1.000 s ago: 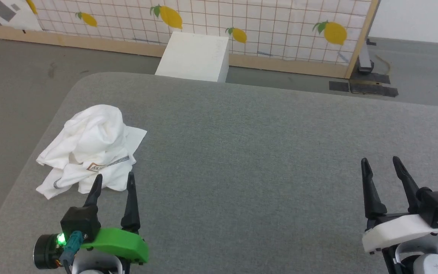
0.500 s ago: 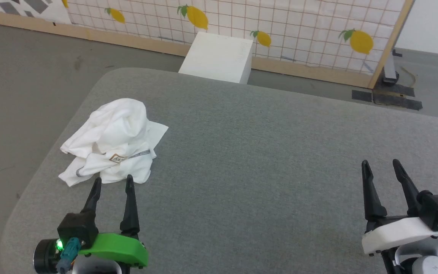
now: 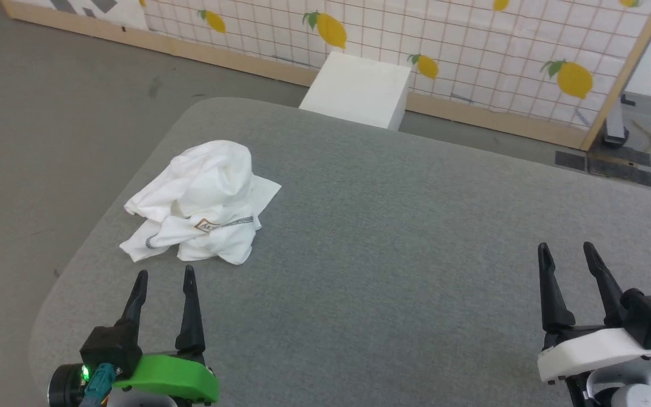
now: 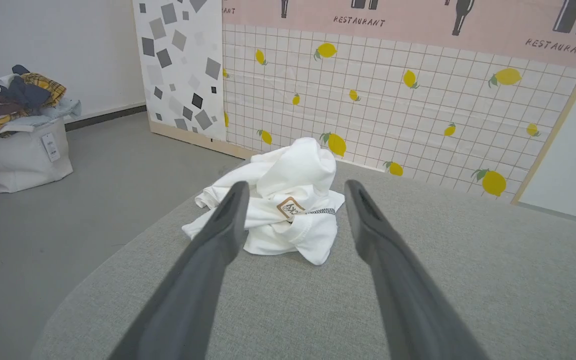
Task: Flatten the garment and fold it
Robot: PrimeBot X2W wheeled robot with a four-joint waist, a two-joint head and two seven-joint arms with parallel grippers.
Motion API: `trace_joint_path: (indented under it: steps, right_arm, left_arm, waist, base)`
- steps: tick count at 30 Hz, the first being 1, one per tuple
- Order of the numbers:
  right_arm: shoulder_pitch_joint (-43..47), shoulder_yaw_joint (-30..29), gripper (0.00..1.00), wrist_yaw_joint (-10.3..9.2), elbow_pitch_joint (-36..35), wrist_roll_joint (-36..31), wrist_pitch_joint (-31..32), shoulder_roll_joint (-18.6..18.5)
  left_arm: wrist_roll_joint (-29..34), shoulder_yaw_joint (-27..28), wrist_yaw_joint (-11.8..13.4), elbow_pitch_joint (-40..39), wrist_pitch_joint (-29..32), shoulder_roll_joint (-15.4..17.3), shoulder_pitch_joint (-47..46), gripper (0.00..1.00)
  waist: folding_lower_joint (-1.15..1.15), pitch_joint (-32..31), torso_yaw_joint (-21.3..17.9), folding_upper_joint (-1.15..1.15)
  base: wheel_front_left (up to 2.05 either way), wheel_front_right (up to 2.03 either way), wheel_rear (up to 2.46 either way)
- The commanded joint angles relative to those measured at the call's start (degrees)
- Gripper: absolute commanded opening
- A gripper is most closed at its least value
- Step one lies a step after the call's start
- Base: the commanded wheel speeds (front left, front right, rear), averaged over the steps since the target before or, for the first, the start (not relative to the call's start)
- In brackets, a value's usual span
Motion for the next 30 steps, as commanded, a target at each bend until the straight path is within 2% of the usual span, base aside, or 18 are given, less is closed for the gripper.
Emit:
trace_joint_path:
  steps: [1, 14, 30]
  right_arm:
    - [0.6, -0.1, 1.0, -0.06, 0.3, 0.6, -0.8, 0.1]
    - [1.2, -0.7, 1.0, -0.07, 0.9, 1.8, -2.4, 0.1]
    - [1.4, -1.3, 1.0, -0.09, 1.1, 2.9, -4.3, 0.1]
  left_arm:
    - [-0.4, 0.0, 0.3, -0.2, -0.7, -0.2, 0.9, 1.0]
    - [-1.4, 0.1, 0.0, -0.5, -2.3, -0.3, 2.1, 1.0]
    - [-1.7, 0.0, -1.2, -2.8, -4.1, -0.3, 1.9, 1.0]
  waist:
    - [0.0, -0.2, 0.8, 0.0]
    - [0.0, -0.7, 4.7, 0.0]
    - [0.0, 0.7, 6.7, 0.0]
  base:
    - [0.0, 0.0, 0.0]
    - [0.0, 0.0, 0.0]
    - [0.0, 0.0, 0.0]
